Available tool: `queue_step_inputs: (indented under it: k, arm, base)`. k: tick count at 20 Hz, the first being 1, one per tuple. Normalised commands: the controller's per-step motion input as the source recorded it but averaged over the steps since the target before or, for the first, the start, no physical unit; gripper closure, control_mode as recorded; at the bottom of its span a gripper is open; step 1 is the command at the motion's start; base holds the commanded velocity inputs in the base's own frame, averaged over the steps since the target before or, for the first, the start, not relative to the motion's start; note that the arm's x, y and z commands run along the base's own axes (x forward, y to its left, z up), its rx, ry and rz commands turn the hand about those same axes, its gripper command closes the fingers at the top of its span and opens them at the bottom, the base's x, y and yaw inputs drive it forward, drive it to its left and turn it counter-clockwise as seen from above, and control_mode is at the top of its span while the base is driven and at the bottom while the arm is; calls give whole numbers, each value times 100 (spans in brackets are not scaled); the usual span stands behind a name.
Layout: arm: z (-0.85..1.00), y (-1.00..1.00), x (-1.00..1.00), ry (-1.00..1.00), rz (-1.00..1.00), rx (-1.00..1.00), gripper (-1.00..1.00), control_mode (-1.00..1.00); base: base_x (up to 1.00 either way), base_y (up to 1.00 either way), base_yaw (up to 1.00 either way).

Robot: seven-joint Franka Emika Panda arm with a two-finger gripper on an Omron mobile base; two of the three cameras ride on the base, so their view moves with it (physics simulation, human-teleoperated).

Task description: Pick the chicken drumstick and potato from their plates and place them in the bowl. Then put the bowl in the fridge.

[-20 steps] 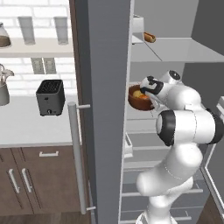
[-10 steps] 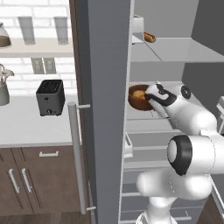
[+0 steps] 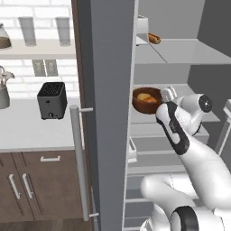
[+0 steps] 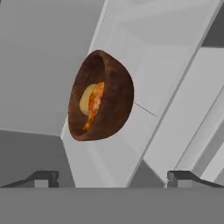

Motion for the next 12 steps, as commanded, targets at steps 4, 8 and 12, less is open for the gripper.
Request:
queue_step_inputs:
  k: [4, 8, 12]
  arm:
    - [94, 6, -100, 5, 0, -11, -100, -100]
    - [43, -1, -100, -8, 2, -5, -100, -100]
    - [35, 5, -100, -15, 2, -7, -100, -100]
  base:
    - [0, 0, 0]
    - [0, 0, 0]
    - [0, 0, 0]
